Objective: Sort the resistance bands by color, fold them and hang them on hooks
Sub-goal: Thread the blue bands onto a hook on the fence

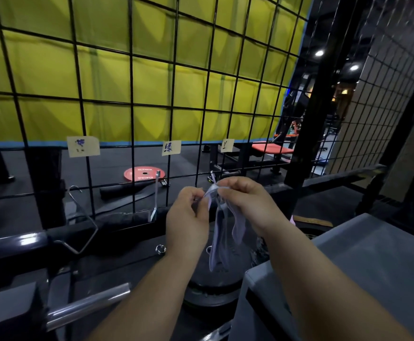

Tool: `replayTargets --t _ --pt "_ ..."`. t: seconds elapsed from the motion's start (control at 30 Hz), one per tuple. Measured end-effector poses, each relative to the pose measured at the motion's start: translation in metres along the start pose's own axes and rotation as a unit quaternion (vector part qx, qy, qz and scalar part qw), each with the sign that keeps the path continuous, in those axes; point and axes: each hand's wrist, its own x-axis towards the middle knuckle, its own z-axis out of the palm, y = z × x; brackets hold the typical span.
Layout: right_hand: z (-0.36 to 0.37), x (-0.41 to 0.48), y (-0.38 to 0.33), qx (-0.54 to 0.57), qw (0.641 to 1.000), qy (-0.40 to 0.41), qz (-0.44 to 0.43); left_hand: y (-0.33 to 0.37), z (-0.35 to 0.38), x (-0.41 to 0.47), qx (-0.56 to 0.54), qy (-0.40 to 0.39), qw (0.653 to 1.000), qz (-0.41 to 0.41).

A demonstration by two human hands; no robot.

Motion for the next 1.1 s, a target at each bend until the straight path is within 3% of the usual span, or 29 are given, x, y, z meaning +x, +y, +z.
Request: replayTargets --t 0.23,0.43,0.77,1.0,1.1 --pt "0.0 0.01 0.009 -0.014 1.0 0.004 0.006 0.003 0.003 0.011 0.139 0.014 0.986 0.094" --pt "-0.001 0.016 0.019 -0.064 0.998 0.021 0.009 0.004 0.005 0.011 0.198 -0.044 0.978 0.056" --pt "-0.007 0.014 0.032 -0.017 1.0 0.024 0.012 -0.005 0.011 0.004 0.143 -0.057 0.986 0.07" --pt "-0.011 0.012 0.04 0.031 0.999 0.018 0.009 -0.013 0.017 -0.001 0.021 -0.045 0.998 0.027" --pt "-0.012 0.012 0.044 0.042 0.999 0.009 0.028 -0.017 0.018 -0.004 0.021 -0.05 0.998 0.024"
